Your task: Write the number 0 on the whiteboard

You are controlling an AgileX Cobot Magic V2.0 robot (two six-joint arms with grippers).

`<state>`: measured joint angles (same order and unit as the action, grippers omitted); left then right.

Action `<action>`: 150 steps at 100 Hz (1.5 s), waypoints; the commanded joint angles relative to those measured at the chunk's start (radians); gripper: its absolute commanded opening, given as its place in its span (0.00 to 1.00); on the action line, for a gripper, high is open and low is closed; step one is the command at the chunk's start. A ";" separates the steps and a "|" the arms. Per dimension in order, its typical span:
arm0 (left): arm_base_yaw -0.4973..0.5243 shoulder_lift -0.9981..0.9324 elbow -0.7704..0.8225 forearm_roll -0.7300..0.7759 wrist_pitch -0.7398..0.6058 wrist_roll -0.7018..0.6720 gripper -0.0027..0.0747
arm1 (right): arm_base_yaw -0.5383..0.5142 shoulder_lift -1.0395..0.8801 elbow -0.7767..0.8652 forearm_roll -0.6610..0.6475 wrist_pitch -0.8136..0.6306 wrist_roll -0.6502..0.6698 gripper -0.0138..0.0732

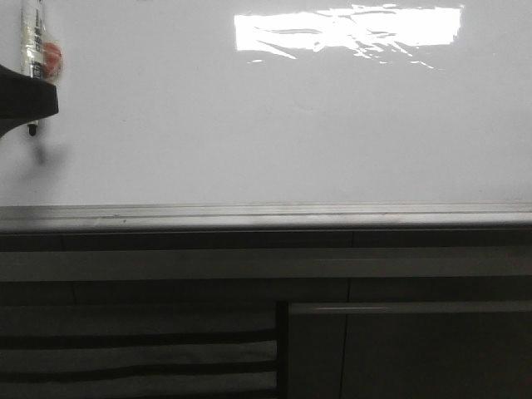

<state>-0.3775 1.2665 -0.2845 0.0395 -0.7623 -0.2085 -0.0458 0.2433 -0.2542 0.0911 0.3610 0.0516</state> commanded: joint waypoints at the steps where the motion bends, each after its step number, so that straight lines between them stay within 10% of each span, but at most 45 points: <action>1: -0.009 0.031 -0.028 -0.002 -0.184 -0.029 0.55 | 0.003 0.016 -0.026 0.004 -0.086 0.002 0.08; 20: -0.009 0.161 -0.028 -0.029 -0.297 -0.093 0.38 | 0.003 0.016 -0.026 0.007 -0.088 0.002 0.08; 33: -0.009 0.242 -0.028 -0.026 -0.494 -0.108 0.01 | 0.003 0.016 -0.028 0.014 -0.092 0.002 0.08; 48: -0.009 0.272 -0.023 0.053 -0.576 -0.108 0.01 | 0.022 0.018 -0.077 0.053 0.002 -0.028 0.08; 74: -0.009 0.231 -0.005 0.555 -0.598 0.060 0.01 | 0.178 0.144 -0.264 0.505 0.313 -0.610 0.09; 88: -0.009 0.189 -0.005 0.744 -0.586 0.067 0.01 | 0.247 0.238 -0.316 0.594 0.387 -0.814 0.28; 102: -0.009 0.137 -0.005 0.877 -0.514 0.066 0.01 | 0.306 0.340 -0.333 0.661 0.394 -0.934 0.52; 150: -0.022 0.091 -0.085 1.060 -0.309 0.058 0.01 | 0.464 0.618 -0.431 0.850 0.298 -1.302 0.52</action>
<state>-0.3860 1.3814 -0.3348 1.1276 -1.0361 -0.1367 0.3855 0.8177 -0.6301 0.8791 0.6976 -1.2095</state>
